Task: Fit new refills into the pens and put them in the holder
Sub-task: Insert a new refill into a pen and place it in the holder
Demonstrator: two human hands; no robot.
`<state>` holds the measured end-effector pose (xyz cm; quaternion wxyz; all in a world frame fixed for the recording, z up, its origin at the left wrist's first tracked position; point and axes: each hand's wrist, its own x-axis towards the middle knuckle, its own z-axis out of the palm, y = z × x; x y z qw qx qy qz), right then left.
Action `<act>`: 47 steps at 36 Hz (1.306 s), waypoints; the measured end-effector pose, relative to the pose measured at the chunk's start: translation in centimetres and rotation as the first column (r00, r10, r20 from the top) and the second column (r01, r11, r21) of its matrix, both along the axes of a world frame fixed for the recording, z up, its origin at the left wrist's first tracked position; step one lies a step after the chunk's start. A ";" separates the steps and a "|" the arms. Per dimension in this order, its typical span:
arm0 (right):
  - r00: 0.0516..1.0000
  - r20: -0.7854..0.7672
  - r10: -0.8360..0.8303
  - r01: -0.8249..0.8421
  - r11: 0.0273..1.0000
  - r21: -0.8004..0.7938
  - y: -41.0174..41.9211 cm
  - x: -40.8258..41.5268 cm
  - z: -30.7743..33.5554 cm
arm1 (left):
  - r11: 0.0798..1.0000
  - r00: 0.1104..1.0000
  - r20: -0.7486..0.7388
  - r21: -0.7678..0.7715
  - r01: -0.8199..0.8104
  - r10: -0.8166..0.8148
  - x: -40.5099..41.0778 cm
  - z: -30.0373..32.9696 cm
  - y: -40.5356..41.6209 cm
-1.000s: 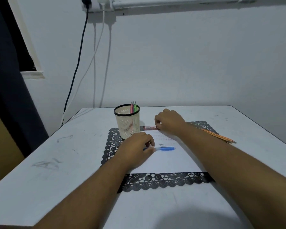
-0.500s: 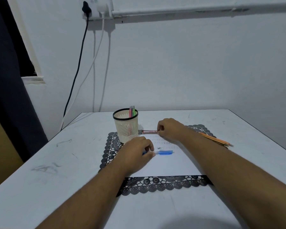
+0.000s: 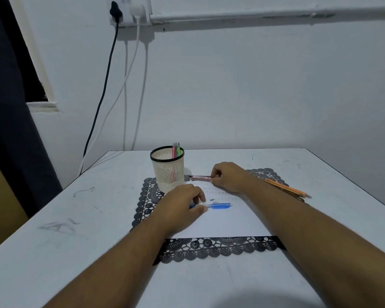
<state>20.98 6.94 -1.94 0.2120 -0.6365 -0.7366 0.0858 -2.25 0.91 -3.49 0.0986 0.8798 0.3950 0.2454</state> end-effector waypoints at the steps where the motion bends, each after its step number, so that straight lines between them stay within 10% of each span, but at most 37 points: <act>1: 0.999 -0.049 -0.008 0.008 1.000 0.005 -0.2 -0.1 0.1 | 1.000 1.000 0.002 0.000 0.001 -0.001 0.0 0.0 0.0; 9: 0.919 -0.393 0.028 0.002 0.997 0.076 -2.1 0.0 2.9 | 0.999 0.997 0.078 0.037 0.006 -0.009 -0.1 0.2 -0.3; 20: 0.876 -0.474 0.084 -0.024 0.991 0.131 -7.9 -0.9 5.5 | 0.958 0.970 0.243 0.274 -0.088 0.019 -0.3 1.4 -0.2; 47: 0.696 -0.696 0.175 -0.087 0.983 0.161 -10.7 -3.0 3.2 | 0.995 0.918 0.389 0.075 0.058 -0.083 -0.2 1.9 -0.5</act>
